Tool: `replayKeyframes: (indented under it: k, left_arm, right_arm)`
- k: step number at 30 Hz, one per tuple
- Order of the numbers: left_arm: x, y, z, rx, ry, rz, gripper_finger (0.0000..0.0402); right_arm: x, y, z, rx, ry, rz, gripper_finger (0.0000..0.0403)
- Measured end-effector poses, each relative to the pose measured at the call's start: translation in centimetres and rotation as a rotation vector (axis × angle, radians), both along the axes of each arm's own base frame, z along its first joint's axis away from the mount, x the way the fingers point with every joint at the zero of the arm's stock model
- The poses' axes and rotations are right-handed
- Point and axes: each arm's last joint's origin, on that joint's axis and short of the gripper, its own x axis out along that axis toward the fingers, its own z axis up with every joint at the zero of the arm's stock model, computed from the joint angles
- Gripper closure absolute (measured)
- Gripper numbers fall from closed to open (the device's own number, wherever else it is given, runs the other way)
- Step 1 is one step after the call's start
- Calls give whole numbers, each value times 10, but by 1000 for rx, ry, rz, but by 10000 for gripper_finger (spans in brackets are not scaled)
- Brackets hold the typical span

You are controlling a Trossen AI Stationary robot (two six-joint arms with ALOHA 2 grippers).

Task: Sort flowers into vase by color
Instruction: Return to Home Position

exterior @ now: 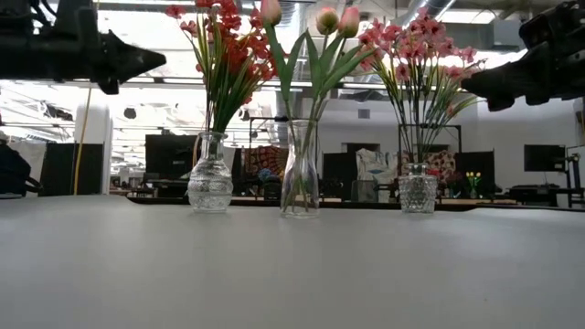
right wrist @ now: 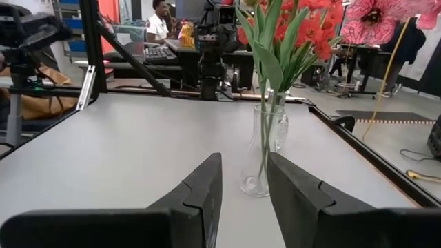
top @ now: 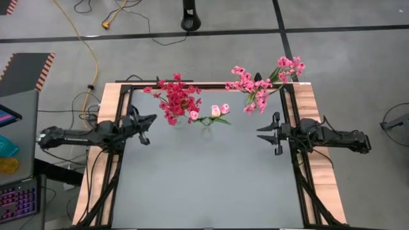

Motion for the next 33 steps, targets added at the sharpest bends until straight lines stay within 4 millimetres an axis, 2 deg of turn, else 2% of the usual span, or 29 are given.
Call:
replayKeyframes:
  k: [7, 12, 17, 23, 33]
  left_arm:
    - [-14, 0, -10, 12, 88, 24, 401]
    - [-13, 2, -21, -22, 194, 81, 402]
    - [-13, 2, -20, 15, 205, 81, 402]
    - [-12, 2, -21, 19, 218, 82, 402]
    - [-12, 2, -21, 29, 222, 83, 402]
  right_arm:
    - [0, 0, 0, 28, -5, 0, 262]
    - [-1, 0, 2, 41, 9, 8, 262]
    - [-3, 1, 5, 43, 32, 17, 262]
    - [0, 1, -7, 56, 69, 16, 262]
    - [3, 0, -11, 15, 14, 16, 262]
